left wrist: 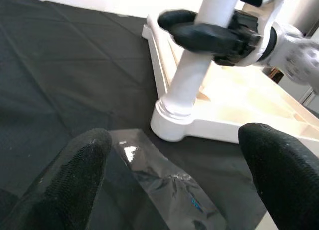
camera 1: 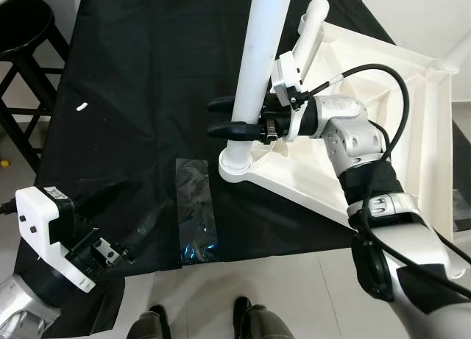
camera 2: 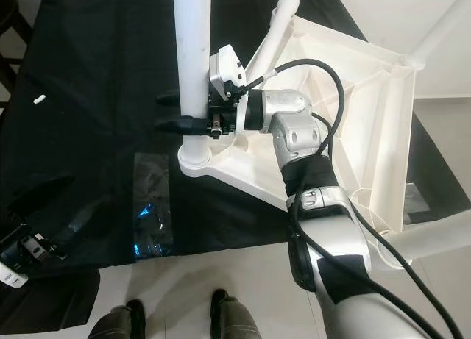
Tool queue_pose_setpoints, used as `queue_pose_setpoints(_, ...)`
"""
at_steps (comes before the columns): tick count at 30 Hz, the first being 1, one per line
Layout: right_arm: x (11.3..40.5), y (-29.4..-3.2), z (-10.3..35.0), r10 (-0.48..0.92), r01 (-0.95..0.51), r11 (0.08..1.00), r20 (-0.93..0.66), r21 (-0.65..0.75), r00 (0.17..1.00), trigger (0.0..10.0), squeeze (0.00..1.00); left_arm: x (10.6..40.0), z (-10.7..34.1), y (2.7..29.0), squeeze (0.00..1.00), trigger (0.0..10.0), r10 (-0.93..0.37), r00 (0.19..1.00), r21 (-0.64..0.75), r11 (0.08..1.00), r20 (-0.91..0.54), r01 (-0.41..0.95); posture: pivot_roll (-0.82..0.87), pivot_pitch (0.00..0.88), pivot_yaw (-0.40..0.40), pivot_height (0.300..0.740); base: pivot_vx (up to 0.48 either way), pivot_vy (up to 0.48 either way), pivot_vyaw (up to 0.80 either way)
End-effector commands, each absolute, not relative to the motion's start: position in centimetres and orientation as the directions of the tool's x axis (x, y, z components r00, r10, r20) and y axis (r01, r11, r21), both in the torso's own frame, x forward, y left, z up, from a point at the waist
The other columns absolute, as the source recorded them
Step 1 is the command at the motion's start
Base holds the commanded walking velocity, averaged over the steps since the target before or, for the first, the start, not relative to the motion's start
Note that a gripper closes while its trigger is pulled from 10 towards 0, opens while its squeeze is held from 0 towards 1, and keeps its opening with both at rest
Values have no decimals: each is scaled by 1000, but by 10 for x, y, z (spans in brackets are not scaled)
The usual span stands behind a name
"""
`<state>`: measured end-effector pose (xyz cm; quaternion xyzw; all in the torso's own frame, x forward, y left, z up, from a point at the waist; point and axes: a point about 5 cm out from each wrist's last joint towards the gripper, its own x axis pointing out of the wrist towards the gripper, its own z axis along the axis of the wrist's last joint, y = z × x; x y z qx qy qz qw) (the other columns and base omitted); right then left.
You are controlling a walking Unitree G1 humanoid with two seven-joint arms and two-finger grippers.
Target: Building children table
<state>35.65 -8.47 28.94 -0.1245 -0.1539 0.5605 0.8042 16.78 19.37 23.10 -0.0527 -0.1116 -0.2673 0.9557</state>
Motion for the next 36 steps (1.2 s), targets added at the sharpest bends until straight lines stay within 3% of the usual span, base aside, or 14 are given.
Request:
queue_pose_setpoints(1, 361, -85, 265, 836, -763, 508, 14, -401, 549, 0, 0, 167, 229, 194, 0, 10000, -509, 833, -38, 848, 218, 528, 109, 335, -116, 740, 0, 0, 0)
queue_pose_setpoints(3, 350, -86, 250, 485, -444, 845, 76, -299, 871, 0, 0, 168, 229, 195, 0, 10000, -508, 833, -37, 849, 218, 528, 104, 333, -115, 740, 0, 0, 0)
queue_pose_setpoints(8, 317, -57, 231, 405, -385, 900, 68, -205, 912, 0, 0, 174, 228, 196, 0, 10000, -510, 832, -33, 848, 220, 529, 99, 307, -100, 740, 0, 0, 0)
queue_pose_setpoints(13, 317, -45, 232, 430, -408, 892, 88, -193, 899, 0, 0, 177, 227, 195, 0, 10000, -511, 831, -32, 847, 221, 530, 99, 295, -102, 740, 0, 0, 0)
queue_pose_setpoints(14, 323, -43, 236, 424, -401, 896, 94, -192, 901, 2784, 0, 180, 226, 195, 0, 10000, -511, 829, -29, 847, 227, 530, 94, 267, -113, 740, 0, 0, 0)
queue_pose_setpoints(15, 323, -43, 236, 424, -401, 896, 94, -192, 901, 2784, 0, 180, 226, 195, 0, 10000, -511, 829, -29, 847, 227, 530, 94, 267, -113, 740, 0, 0, 0)
queue_pose_setpoints(16, 327, -42, 238, 415, -393, 900, 98, -186, 904, 10000, 0, 182, 225, 195, 0, 10000, -509, 829, -26, 849, 232, 528, 94, 258, -118, 740, 0, 0, 0)
queue_pose_setpoints(18, 328, -41, 241, 409, -389, 904, 97, -179, 907, 10000, 0, 184, 225, 195, 0, 10000, -505, 830, -24, 851, 237, 525, 93, 255, -120, 740, 0, 0, 0)
queue_pose_setpoints(19, 327, -41, 242, 405, -385, 906, 94, -173, 910, 10000, 180, 185, 225, 195, 0, 10000, -501, 831, -23, 853, 241, 521, 93, 254, -121, 740, 0, 0, 0)
queue_pose_setpoints(20, 325, -40, 244, 431, -413, 897, 101, -157, 897, 10000, 820, 185, 225, 195, 0, 10000, -498, 832, -23, 855, 243, 518, 91, 253, -122, 740, 0, 0, 0)
queue_pose_setpoints(21, 325, -40, 244, 431, -413, 897, 101, -157, 897, 10000, 820, 185, 225, 195, 0, 10000, -498, 832, -23, 855, 243, 518, 91, 253, -122, 740, 0, 0, 0)
queue_pose_setpoints(22, 316, -37, 248, 518, -510, 855, 134, -90, 845, 10000, 1000, 185, 224, 195, 0, 10000, -496, 833, -23, 856, 245, 517, 90, 251, -124, 740, 0, 0, 0)
queue_pose_setpoints(29, 290, -48, 252, 726, -721, 684, 196, -106, 660, 10000, 1000, 186, 222, 195, 0, 10000, -492, 838, -25, 859, 237, 511, 76, 242, -114, 740, 0, 0, 0)
queue_pose_setpoints(36, 273, -60, 232, 756, -742, 654, 144, -146, 638, 10000, 988, 192, 219, 202, 0, 10000, -437, 873, -37, 890, 215, 455, 66, 230, -106, 740, 0, 0, 0)
